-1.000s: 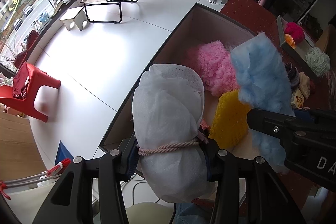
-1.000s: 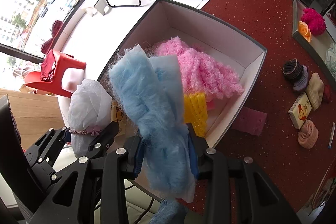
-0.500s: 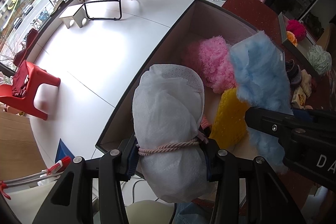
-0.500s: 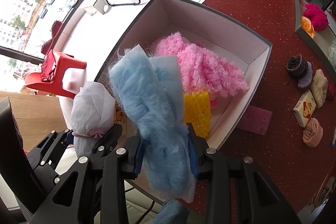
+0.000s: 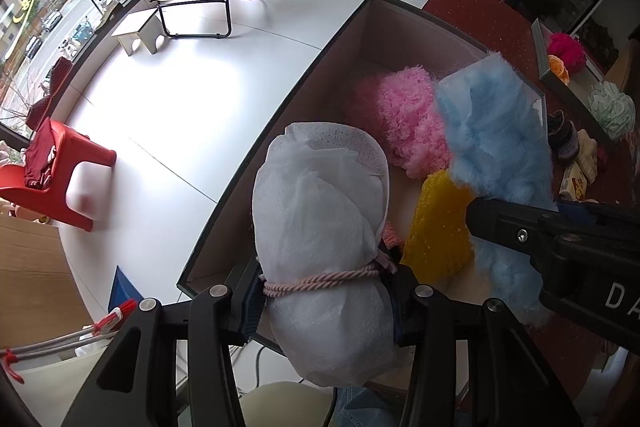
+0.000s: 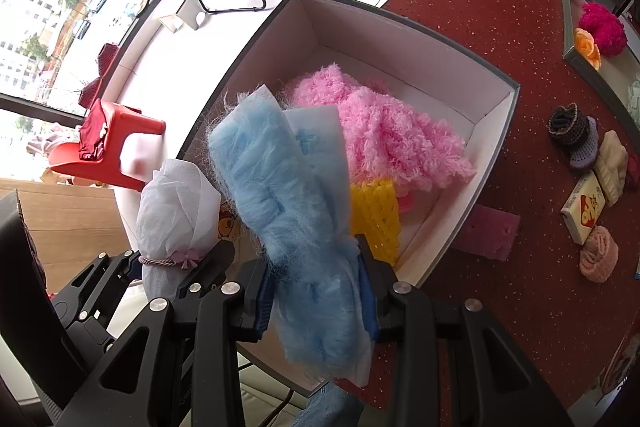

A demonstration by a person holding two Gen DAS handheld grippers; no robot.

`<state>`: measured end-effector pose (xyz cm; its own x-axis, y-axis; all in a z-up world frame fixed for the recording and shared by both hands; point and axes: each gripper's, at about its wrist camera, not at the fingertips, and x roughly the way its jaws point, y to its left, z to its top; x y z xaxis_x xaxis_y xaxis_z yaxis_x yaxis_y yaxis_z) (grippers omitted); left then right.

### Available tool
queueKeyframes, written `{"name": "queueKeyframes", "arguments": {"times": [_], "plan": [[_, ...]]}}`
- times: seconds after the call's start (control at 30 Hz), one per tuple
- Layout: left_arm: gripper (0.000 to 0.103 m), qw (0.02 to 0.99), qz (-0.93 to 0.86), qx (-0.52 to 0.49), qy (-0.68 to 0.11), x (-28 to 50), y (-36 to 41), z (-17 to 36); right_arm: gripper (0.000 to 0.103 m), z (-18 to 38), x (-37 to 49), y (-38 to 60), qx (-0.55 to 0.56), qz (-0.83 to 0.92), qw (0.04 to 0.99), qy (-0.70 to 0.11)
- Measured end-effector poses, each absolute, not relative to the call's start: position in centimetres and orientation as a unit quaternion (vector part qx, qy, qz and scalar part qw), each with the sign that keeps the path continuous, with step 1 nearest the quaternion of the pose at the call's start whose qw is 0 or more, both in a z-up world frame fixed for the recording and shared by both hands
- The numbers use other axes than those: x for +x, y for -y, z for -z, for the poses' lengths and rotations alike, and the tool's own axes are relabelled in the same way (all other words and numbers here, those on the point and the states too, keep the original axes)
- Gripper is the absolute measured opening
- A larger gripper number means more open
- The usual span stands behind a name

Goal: Organize soft objects
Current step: 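Carry the white bundle and blue cloth over the box with both tools, then open both tools to drop the white bundle and blue cloth into the box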

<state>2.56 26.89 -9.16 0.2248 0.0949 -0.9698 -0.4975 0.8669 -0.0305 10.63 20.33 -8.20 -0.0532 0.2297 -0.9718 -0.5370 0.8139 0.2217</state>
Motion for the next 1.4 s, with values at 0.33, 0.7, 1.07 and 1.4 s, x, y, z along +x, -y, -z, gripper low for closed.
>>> {"name": "queueKeyframes", "arguments": {"times": [0.33,0.7,1.07,1.4], "plan": [[0.049,0.762,-0.191,-0.162,-0.597,3.0,-26.9,9.5,0.039,8.7,11.0,-20.2,-0.108,-0.284,0.674,-0.673],[0.049,0.76,-0.185,-0.153,-0.604,3.1,-26.8,10.3,0.039,9.7,11.0,-20.9,-0.117,-0.287,0.67,-0.675],[0.092,0.769,-0.183,-0.143,-0.595,3.2,-26.5,10.6,0.065,10.4,10.4,-22.1,-0.149,-0.286,0.67,-0.668],[0.103,0.762,-0.193,-0.141,-0.602,2.4,-26.3,10.2,0.089,9.0,10.0,-21.5,-0.149,-0.283,0.698,-0.64]]}}
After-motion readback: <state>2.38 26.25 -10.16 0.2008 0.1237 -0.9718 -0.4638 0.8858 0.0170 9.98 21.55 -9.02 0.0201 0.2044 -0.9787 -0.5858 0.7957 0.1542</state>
